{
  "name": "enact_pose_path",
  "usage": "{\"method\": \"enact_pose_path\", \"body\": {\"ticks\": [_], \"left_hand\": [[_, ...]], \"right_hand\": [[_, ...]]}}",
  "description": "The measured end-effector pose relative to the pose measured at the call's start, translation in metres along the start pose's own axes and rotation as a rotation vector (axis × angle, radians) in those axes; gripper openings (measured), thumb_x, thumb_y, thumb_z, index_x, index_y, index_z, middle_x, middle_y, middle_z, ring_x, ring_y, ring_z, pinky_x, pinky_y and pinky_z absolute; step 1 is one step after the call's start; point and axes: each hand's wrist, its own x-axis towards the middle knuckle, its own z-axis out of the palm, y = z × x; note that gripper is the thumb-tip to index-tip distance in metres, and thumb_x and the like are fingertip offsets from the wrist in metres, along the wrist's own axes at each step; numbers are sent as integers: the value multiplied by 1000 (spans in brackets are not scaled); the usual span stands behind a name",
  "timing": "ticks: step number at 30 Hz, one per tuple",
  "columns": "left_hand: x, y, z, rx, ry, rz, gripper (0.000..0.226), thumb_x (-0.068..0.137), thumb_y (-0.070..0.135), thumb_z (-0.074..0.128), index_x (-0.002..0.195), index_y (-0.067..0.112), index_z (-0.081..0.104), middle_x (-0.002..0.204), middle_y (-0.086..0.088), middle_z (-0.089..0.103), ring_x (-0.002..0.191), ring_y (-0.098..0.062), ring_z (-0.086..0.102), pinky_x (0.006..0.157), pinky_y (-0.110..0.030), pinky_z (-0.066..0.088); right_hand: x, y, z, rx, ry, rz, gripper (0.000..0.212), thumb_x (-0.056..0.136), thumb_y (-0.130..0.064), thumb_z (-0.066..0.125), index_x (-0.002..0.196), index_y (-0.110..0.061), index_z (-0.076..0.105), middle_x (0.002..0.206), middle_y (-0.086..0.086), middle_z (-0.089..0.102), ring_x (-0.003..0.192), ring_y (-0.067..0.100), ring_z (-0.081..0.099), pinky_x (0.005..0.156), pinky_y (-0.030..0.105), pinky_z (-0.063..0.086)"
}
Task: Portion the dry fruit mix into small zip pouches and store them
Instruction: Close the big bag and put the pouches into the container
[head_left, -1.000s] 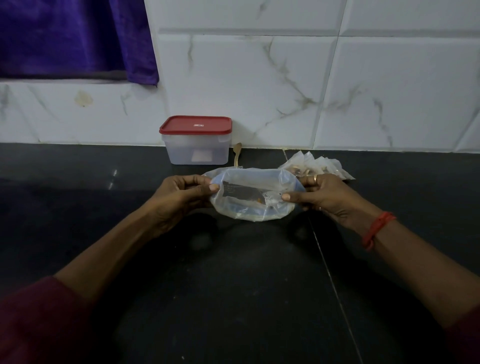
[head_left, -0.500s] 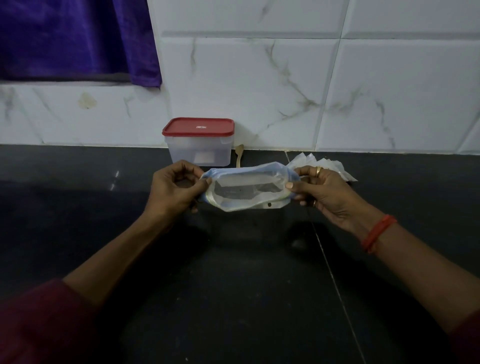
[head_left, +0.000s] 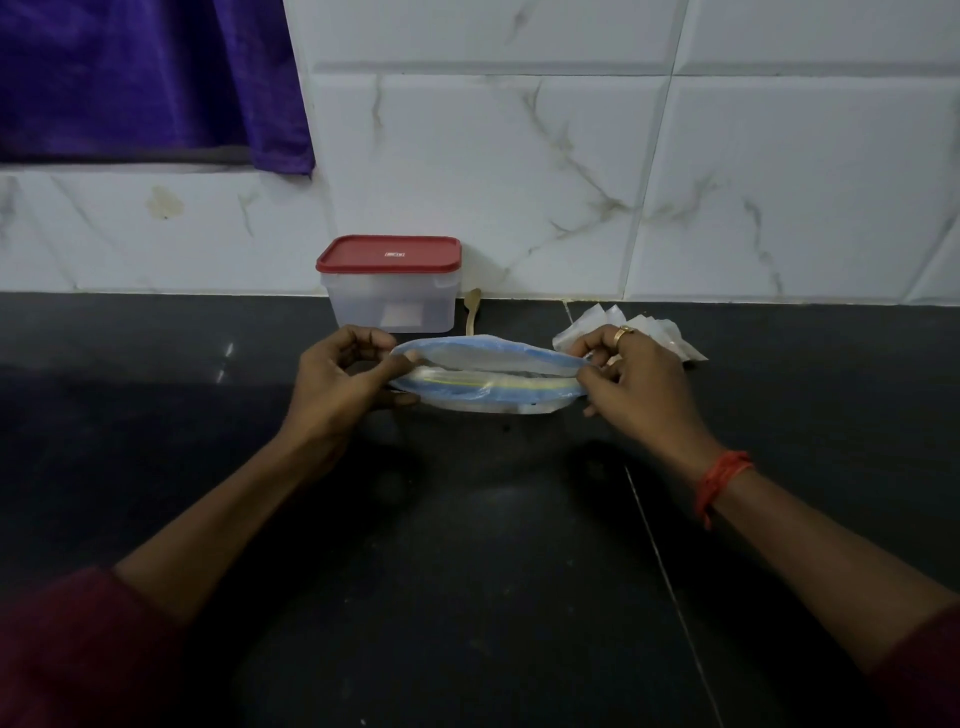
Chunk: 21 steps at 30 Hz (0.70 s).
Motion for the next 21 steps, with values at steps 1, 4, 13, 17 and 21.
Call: {"method": "enact_pose_path", "body": {"ticks": [1, 4, 13, 17, 21], "left_hand": [[0, 0, 0, 3, -20, -19, 36, 72, 17, 77, 102, 7, 62, 114, -9, 66, 94, -19, 73, 63, -25, 61], [0, 0, -1, 111, -22, -27, 36, 71, 8, 81, 102, 8, 63, 112, -6, 65, 85, -9, 73, 63, -23, 60], [4, -10, -7, 440, -33, 57, 11, 87, 17, 74, 97, 18, 70, 100, 0, 70, 83, -10, 70, 61, -18, 57], [7, -10, -7, 364, -99, 25, 9, 90, 20, 70, 98, 17, 71, 102, -2, 71, 94, -19, 71, 74, -32, 61], [7, -5, -9, 305, -181, 49, 10, 94, 16, 64, 103, 16, 69, 108, -6, 72, 95, -23, 72, 74, -40, 63]], "right_hand": [[0, 1, 1, 8, -11, 9, 22, 87, -2, 61, 89, -23, 67, 81, 0, 67, 56, 12, 69, 56, 20, 57], [1, 4, 1, 15, -30, 15, 19, 86, -3, 63, 93, -19, 70, 82, -2, 67, 59, 15, 71, 62, 34, 62], [3, 4, -2, -3, -107, -17, 24, 87, -9, 66, 99, -26, 76, 83, -4, 69, 68, 19, 67, 68, 28, 60], [7, 4, -6, 78, -281, 15, 19, 89, -16, 68, 102, -28, 76, 93, -7, 68, 82, 23, 67, 72, 35, 61], [8, 7, -5, 57, -356, -22, 16, 90, -23, 71, 101, -34, 73, 103, -11, 60, 89, 9, 61, 71, 23, 48]]}}
